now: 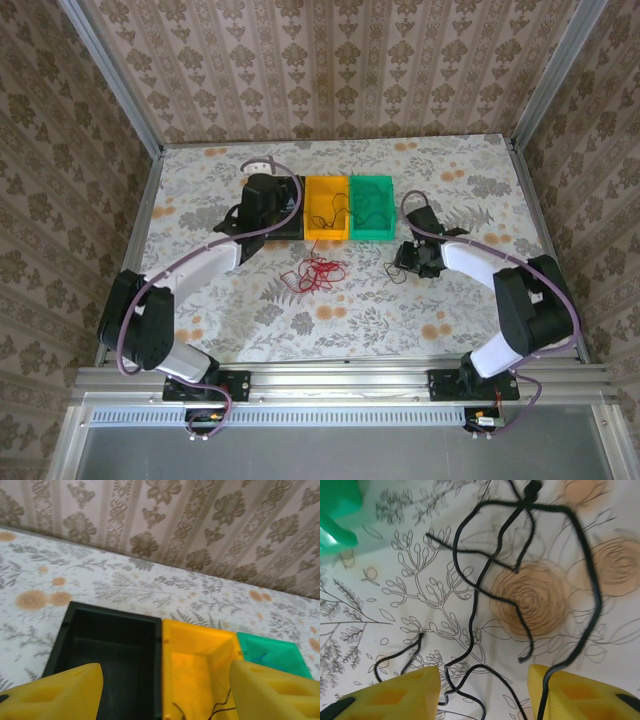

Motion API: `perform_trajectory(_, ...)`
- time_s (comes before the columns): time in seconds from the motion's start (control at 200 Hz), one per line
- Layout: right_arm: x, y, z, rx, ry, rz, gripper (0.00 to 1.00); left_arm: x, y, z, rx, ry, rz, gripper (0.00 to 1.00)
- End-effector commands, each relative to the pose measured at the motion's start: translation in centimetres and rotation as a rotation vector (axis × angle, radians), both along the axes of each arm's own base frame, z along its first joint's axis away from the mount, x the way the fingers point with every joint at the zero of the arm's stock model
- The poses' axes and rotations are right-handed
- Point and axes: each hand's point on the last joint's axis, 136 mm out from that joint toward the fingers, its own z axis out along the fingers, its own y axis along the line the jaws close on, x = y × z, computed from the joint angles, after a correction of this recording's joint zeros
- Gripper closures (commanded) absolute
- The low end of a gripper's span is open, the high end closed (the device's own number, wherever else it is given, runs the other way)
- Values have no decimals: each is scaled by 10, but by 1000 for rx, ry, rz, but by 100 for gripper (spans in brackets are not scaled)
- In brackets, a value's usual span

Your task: Untangle the cables

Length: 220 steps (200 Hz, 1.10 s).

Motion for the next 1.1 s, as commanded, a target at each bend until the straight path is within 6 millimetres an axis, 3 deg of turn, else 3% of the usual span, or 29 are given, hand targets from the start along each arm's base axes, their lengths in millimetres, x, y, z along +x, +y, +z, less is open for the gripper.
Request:
perform_trajectory(0.0,-2,0,-7,-65,44,2,50,-2,17,6,-18,-12,57,33)
perform_trajectory(0.25,16,3,-12,-129,62,13,56,-3,19,5,-31,-14,53,33)
perform_trajectory(0.345,19,5,-13,-157,79,39,67,-4,19,5,-32,-13,54,33)
perform_trajectory(0.47,21,4,-12,-165,71,50,92,-5,20,4,-33,-13,56,33)
perform_trajectory(0.56,20,2,-1,-163,34,45,99,-6,24,3,-26,-8,73,33)
perform_trajectory(0.655,22,1,25,-145,-44,39,100,-7,32,-1,-19,11,105,33)
perform_trajectory(0.785,29,10,80,-71,-207,49,100,-10,49,-16,-27,66,168,33)
perform_trajectory(0.975,42,51,167,32,-421,168,100,-21,73,-37,-33,127,248,33)
perform_trajectory(1.095,58,82,200,106,-488,231,100,-30,86,-45,-42,143,290,33)
